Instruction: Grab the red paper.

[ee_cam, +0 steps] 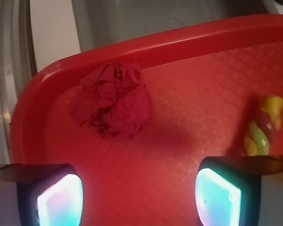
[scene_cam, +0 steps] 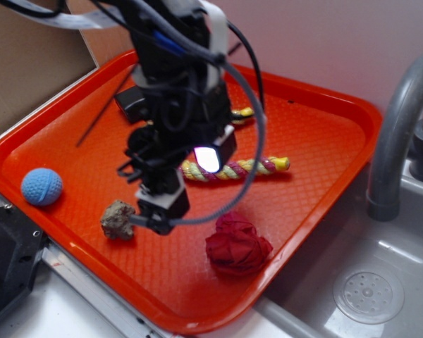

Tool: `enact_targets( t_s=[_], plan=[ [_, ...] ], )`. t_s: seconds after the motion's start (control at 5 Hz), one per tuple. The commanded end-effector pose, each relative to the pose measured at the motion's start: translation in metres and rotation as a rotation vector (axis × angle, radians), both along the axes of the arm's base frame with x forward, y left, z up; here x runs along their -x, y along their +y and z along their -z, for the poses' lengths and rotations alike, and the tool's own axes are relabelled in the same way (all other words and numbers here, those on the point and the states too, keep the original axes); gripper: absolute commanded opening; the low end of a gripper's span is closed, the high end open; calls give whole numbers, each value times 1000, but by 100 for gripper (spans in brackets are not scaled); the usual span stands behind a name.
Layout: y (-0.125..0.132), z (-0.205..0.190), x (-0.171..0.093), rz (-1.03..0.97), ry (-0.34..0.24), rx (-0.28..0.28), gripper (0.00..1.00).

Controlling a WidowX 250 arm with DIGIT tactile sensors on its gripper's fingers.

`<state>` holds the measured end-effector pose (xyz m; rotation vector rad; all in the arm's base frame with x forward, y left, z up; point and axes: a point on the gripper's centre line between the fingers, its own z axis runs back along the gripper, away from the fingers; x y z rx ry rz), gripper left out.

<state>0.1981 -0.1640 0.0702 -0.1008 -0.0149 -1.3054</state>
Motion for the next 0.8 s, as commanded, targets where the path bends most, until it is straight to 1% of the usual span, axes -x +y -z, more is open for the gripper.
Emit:
enact_targets(
  t_s=[0.0,0.2,0.4,0.6],
  plan=[
    [-30,14,12,126,21,28,100],
    [-41,23,25,172,33,9,100],
    [-47,30,30,195,40,-17,100],
    [-48,36,28,174,58,-30,77]
  ],
)
